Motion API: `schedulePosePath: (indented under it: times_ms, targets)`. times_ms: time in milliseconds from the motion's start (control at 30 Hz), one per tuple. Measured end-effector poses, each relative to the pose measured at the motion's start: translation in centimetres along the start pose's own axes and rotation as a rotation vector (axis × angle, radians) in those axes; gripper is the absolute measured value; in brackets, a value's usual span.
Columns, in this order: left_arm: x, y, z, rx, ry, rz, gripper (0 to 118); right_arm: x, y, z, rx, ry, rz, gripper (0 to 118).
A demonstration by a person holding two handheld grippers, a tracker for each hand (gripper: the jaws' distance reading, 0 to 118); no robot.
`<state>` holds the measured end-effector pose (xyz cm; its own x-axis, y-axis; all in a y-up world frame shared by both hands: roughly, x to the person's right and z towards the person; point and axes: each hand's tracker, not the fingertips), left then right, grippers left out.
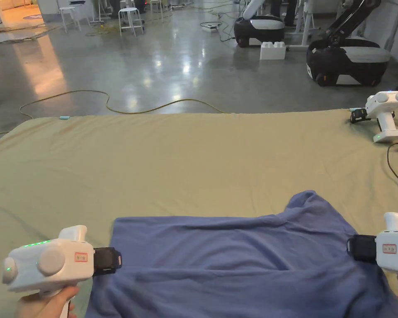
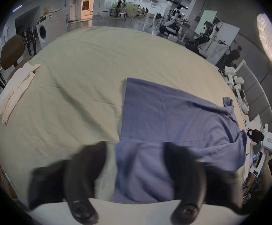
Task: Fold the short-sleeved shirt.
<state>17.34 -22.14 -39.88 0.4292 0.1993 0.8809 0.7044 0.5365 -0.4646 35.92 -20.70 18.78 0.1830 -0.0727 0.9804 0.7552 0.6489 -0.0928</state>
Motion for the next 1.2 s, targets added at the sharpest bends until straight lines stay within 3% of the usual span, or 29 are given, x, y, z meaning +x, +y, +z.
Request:
schedulePosePath:
  times_ms: [33, 100, 200, 333, 433, 467, 533, 567, 600, 700, 733, 767, 800, 867, 1200]
  targets:
    - [-0.1, -0.4, 1.3, 0.047, -0.018, -0.017, 100, 0.2, -0.2, 0.9, 0.025, -0.008, 0.018, 80]
    - [-0.2, -1.2, 4.2, 0.137, -0.053, -0.057, 100, 0.7, -0.7, 3.3, 0.072, 0.031, 0.036, 80]
    - [0.0, -2.6, 9.6, 0.289, -0.098, -0.119, 100, 1.6, -2.2, 6.7, 0.167, 0.067, 0.004, 80]
    - [1.9, -6.0, 18.1, 0.543, -0.057, -0.199, 100, 1.1, -5.2, 12.8, 0.316, 0.129, -0.035, 79]
    - [3.4, -9.6, 23.7, 0.700, -0.012, -0.246, 99, 0.0, -7.9, 17.3, 0.419, 0.177, 0.019, 76]
    - [3.9, -10.6, 24.9, 0.736, 0.001, -0.264, 99, -0.3, -8.6, 18.2, 0.420, 0.185, 0.042, 70]
    - [4.9, -13.4, 27.7, 0.850, 0.015, -0.300, 97, -1.5, -10.4, 20.3, 0.440, 0.155, 0.075, 48]
    - [5.2, -14.1, 28.4, 0.863, 0.036, -0.304, 95, -2.0, -11.1, 21.3, 0.462, 0.145, 0.100, 24]
    - [5.8, -14.7, 29.1, 0.822, 0.034, -0.298, 88, -2.5, -11.9, 22.2, 0.482, 0.134, 0.103, 13]
    - [7.0, -16.8, 30.6, 0.783, 0.020, -0.324, 47, -4.0, -14.0, 25.0, 0.524, 0.146, 0.125, 10]
    - [7.6, -17.5, 30.8, 0.785, 0.026, -0.339, 47, -4.5, -14.6, 25.9, 0.528, 0.161, 0.153, 9]
    - [8.1, -18.0, 30.9, 0.777, 0.038, -0.346, 2, -5.0, -15.1, 26.5, 0.542, 0.147, 0.173, 4]
    - [8.3, -18.7, 31.4, 0.799, 0.078, -0.360, 0, -5.6, -15.7, 27.6, 0.574, 0.110, 0.195, 0]
    - [8.5, -19.3, 31.6, 0.787, 0.053, -0.366, 0, -6.3, -16.4, 29.1, 0.609, 0.148, 0.230, 0]
    - [6.9, -19.1, 30.7, 0.684, -0.003, -0.211, 0, -8.3, -15.9, 31.7, 0.677, 0.172, 0.268, 0]
